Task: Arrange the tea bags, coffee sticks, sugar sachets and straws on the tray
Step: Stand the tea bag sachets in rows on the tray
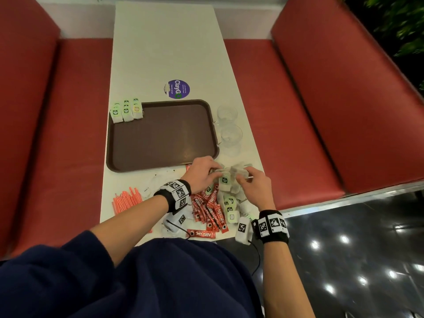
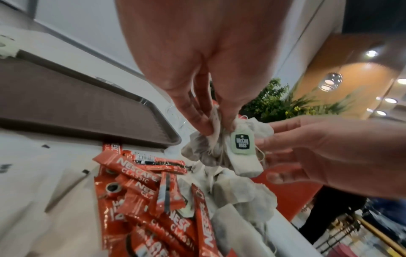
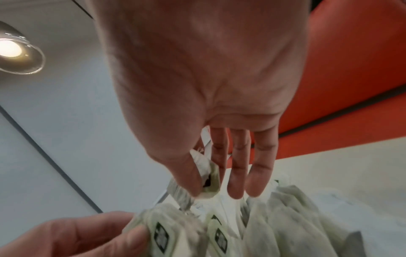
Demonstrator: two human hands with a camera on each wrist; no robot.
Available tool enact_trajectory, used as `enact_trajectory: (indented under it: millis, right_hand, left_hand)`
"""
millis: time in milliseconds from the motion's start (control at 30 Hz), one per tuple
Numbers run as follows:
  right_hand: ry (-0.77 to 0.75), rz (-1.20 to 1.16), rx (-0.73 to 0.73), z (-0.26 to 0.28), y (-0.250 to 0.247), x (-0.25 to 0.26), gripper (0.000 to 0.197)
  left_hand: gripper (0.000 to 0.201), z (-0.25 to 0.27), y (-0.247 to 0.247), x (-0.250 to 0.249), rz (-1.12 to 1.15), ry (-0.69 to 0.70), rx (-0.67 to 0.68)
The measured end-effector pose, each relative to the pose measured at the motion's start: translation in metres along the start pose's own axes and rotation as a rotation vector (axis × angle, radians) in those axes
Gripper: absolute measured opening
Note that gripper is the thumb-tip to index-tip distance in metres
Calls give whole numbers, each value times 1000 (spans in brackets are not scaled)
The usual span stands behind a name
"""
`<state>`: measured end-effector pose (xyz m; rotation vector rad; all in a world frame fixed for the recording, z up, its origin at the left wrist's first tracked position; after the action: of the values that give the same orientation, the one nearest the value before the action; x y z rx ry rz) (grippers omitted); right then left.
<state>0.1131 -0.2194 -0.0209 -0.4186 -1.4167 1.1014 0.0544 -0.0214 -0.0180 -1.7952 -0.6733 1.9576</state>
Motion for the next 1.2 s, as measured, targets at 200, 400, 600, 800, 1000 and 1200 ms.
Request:
enact_trajectory:
  millis: [200, 400, 600, 800, 1000, 1200]
  right_hand:
    - [53, -143, 113, 2, 24, 2, 13]
    - [136, -610, 179, 11, 23, 50, 39]
    - [-54, -489, 178, 5, 27, 93, 19]
    - [-98, -550, 203, 2, 44, 122, 27]
    - [-147, -759, 373, 2, 66, 167, 25]
    - [-88, -953, 413, -7, 86, 203, 25]
  left_hand:
    - [29, 0, -22, 5, 93, -103, -36]
    - [30, 2, -49, -7, 142, -114, -50]
    - [18, 22, -73, 6, 370, -200, -119]
    - [21, 52, -103, 22, 647, -206, -71]
    - [42, 77, -145, 42, 851, -199, -87]
    - [38, 89, -176, 72, 1033, -279, -335]
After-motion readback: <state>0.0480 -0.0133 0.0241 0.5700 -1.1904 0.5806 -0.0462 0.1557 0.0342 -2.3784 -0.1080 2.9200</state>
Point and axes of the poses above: each hand's wrist, its own z-axis away from the middle knuckle, its own y-axis out of the palm, x = y × z, the point moved 7 cm from there along -z, towards the middle knuckle, and after that the axes turned 8 degrees about z, right-handed, at the moved point
